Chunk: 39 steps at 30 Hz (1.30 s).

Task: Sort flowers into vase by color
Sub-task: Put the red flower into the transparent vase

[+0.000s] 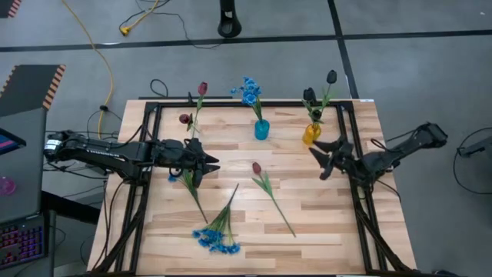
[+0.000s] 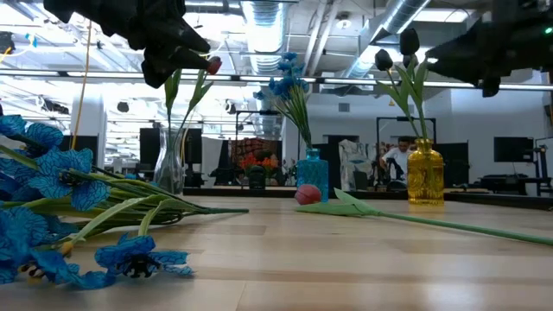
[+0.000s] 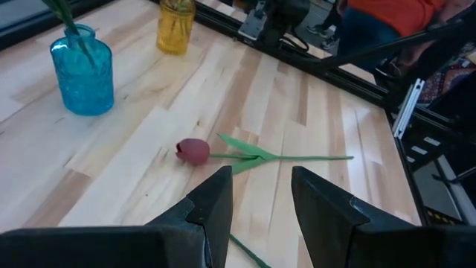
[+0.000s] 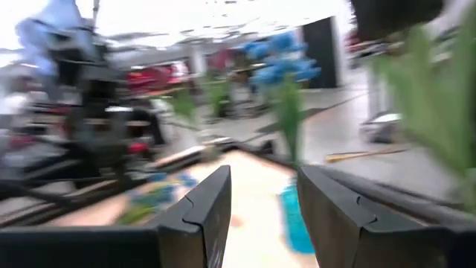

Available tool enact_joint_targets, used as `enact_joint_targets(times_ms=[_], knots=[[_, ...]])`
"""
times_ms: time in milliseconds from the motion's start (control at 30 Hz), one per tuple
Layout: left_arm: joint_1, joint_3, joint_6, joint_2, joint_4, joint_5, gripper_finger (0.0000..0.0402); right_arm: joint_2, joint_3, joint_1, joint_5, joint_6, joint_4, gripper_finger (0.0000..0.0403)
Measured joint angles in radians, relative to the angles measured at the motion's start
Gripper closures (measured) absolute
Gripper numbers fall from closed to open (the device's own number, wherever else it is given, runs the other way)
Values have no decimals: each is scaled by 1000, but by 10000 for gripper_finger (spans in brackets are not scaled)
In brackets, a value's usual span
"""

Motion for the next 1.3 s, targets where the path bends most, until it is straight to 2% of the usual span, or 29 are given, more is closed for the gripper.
enact_joint_targets(times_ms=[200, 433, 633, 867, 1067, 1300], knots=[[0, 0, 11, 0, 0, -1, 276, 8, 0, 60, -116, 127, 1, 223], [0, 0, 14, 0, 1, -2, 276, 124, 17, 85, -140, 238, -1, 223], [0, 0, 14, 0, 2, -2, 276, 354, 125, 85, -190, 262, -1, 223], [0, 0, 15, 0, 2, -3, 276, 634, 277, 84, -197, 267, -22, 223], [0, 0, 15, 0, 2, -3, 276, 840, 423, 84, -200, 456, -226, 223], [0, 0, 21, 0, 0, -2, 276, 1054, 577, 84, -318, 643, -420, 223]])
